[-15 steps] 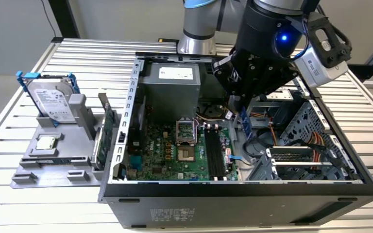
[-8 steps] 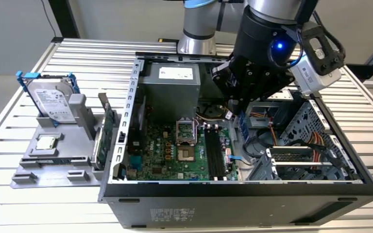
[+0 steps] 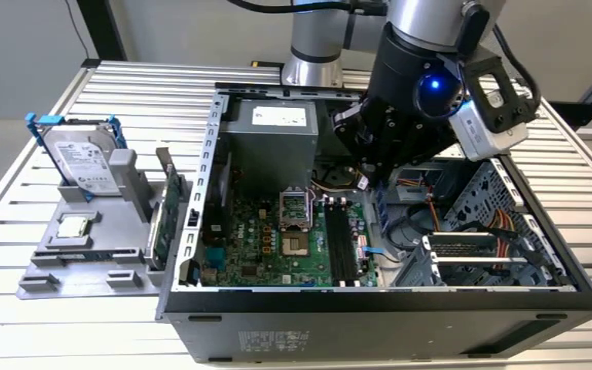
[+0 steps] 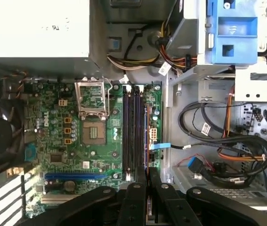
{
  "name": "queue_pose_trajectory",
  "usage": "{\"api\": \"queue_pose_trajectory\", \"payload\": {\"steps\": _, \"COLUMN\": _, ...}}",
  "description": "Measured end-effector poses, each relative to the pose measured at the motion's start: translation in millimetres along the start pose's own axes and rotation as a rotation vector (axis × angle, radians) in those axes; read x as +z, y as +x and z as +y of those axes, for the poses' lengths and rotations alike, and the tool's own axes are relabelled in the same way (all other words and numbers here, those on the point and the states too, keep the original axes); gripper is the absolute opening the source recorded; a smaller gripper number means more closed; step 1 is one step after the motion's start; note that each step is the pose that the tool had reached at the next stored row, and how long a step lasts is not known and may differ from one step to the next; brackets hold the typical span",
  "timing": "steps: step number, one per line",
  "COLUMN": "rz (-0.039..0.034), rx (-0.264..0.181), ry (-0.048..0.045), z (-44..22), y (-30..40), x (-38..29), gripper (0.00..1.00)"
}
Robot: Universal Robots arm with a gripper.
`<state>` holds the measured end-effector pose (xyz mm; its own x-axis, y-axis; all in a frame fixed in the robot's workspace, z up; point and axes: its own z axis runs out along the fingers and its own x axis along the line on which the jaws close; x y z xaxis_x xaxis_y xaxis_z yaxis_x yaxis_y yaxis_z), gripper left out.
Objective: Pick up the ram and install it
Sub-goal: 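Insert the ram into the slot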
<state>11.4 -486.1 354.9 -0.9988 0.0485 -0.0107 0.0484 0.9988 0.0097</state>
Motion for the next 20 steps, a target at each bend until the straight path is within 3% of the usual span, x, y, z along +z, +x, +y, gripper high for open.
{"api": "queue_pose_trajectory", "payload": {"steps": 3, "rz": -0.0004, "rx": 0.037, "ry": 0.0004, "z": 0.0, "y": 0.1, "x": 4.2, "gripper": 0.00}}
{"api": "queue_pose_trajectory", "payload": {"steps": 11, "rz": -0.0006, "rx": 0.038, "ry": -0.0001, "z": 0.4, "y": -0.1, "x": 18.7, "gripper": 0.00}}
{"api": "queue_pose_trajectory", "payload": {"steps": 20, "rz": -0.0006, "rx": 0.038, "ry": -0.0003, "z": 5.2, "y": -1.0, "x": 35.3, "gripper": 0.00}}
